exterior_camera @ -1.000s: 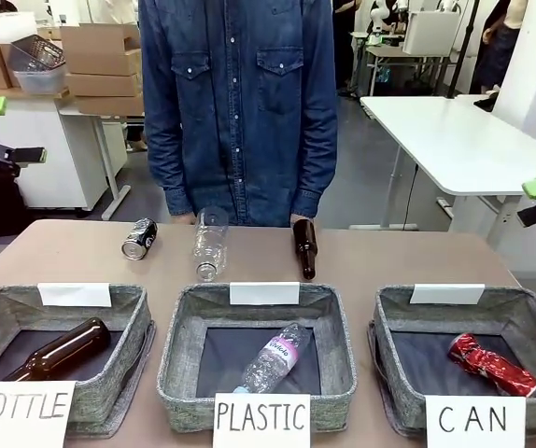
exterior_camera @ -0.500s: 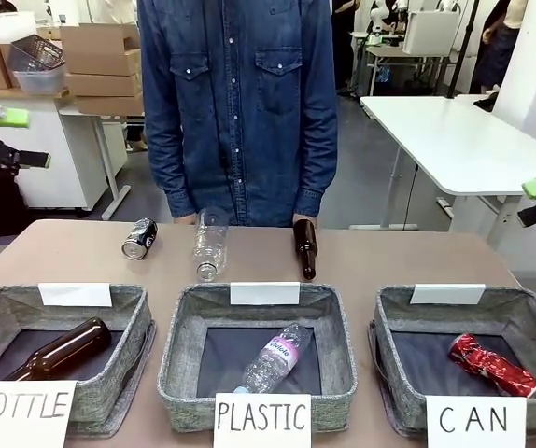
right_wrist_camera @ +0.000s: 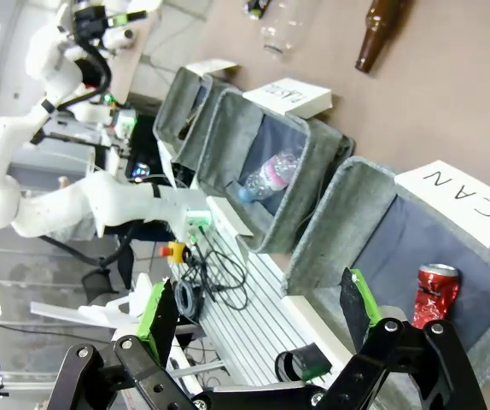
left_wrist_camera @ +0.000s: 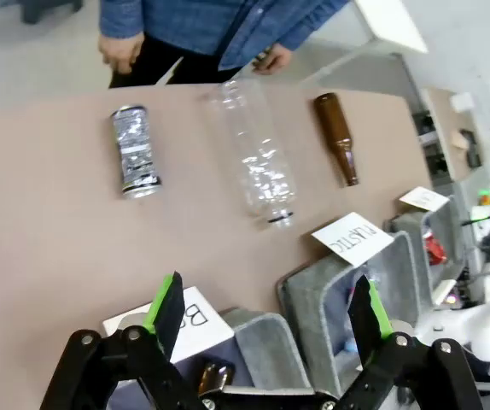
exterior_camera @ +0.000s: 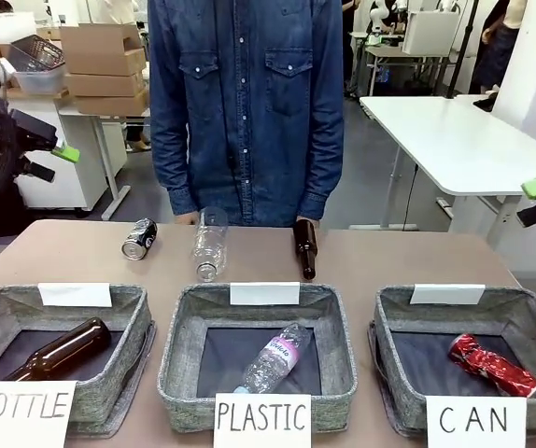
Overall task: Sort the can waste into the basket.
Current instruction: Pick up the can waste from the table and place it in the right Fabric basket.
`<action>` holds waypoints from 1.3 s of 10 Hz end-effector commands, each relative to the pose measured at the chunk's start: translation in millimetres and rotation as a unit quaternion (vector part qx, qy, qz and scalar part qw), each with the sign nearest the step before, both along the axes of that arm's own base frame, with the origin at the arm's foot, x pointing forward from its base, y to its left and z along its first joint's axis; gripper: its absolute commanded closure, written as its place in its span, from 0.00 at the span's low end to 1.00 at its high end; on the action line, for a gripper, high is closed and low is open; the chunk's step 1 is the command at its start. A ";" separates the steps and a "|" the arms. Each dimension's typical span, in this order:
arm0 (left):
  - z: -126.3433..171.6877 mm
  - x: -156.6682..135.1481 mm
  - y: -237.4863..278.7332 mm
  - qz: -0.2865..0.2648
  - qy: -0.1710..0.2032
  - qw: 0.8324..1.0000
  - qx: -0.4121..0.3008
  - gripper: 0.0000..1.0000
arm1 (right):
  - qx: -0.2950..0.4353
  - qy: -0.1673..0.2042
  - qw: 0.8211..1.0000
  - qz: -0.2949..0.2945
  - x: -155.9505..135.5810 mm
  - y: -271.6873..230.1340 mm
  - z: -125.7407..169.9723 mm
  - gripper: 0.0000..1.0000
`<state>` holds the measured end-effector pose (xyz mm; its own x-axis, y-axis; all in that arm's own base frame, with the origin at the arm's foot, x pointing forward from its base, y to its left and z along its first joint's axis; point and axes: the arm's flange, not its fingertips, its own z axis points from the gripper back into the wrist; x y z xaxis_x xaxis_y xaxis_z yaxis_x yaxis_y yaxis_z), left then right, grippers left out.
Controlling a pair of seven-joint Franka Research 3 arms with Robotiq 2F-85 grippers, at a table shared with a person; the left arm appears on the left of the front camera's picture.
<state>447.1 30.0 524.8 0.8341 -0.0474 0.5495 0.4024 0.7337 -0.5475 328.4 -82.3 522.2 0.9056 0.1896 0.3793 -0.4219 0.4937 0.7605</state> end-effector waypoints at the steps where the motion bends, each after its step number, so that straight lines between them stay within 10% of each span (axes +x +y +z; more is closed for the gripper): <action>1: 3.6 -11.2 9.7 -0.029 -0.024 0.998 -0.043 0.00 | -0.005 -0.008 1.000 0.010 -1.6 -2.0 0.4 0.00; 6: -29.1 74.8 -10.3 -0.004 0.083 0.996 0.028 0.00 | -0.005 -0.008 1.000 0.010 -1.6 -2.0 0.4 0.00; 13: -19.1 -16.8 170.5 -0.078 0.056 0.954 -0.283 0.00 | -0.005 -0.008 1.000 0.010 -1.6 -2.0 0.4 0.00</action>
<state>413.6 206.2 517.5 0.8919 0.1373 0.4308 0.3684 0.3318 -0.8684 328.2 -82.6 522.4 0.9059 0.1894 0.3789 -0.4214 0.4942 0.7604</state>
